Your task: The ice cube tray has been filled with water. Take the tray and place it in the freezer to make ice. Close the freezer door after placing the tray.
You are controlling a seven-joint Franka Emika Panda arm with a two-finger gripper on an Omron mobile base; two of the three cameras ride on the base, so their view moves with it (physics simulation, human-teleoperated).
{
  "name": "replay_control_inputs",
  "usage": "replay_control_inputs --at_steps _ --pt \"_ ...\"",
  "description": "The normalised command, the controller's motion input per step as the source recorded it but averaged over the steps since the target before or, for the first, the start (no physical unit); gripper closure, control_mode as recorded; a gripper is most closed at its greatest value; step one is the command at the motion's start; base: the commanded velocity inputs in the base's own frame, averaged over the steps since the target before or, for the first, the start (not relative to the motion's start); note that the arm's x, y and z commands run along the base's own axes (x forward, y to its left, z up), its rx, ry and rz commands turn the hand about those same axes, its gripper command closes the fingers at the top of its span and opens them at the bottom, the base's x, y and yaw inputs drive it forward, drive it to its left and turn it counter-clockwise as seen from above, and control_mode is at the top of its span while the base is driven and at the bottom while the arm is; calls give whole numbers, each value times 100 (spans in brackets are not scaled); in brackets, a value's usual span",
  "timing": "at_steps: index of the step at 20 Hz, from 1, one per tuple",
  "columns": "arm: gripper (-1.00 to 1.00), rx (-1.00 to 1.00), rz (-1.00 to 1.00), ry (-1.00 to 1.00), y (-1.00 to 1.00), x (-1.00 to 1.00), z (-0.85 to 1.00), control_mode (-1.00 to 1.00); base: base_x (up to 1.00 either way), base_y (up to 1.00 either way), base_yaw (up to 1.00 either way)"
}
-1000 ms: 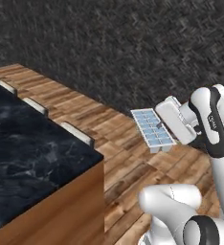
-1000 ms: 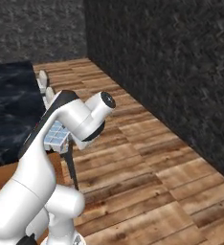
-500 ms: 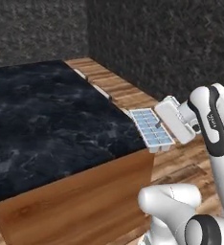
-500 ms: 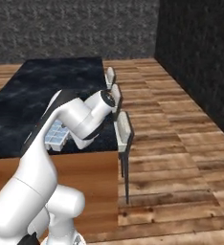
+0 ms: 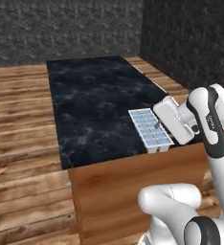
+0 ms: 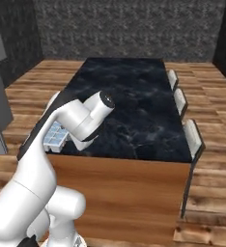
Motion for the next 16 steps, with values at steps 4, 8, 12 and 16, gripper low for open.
replay_control_inputs --at_steps 4,8,12,16 --pt "100 0 0 0 0 0 0 100 13 80 40" --pt "100 0 0 0 0 0 0 100 21 78 40" --pt "100 0 0 0 0 0 0 100 39 80 37" --pt "100 0 0 0 0 0 0 100 50 82 34"
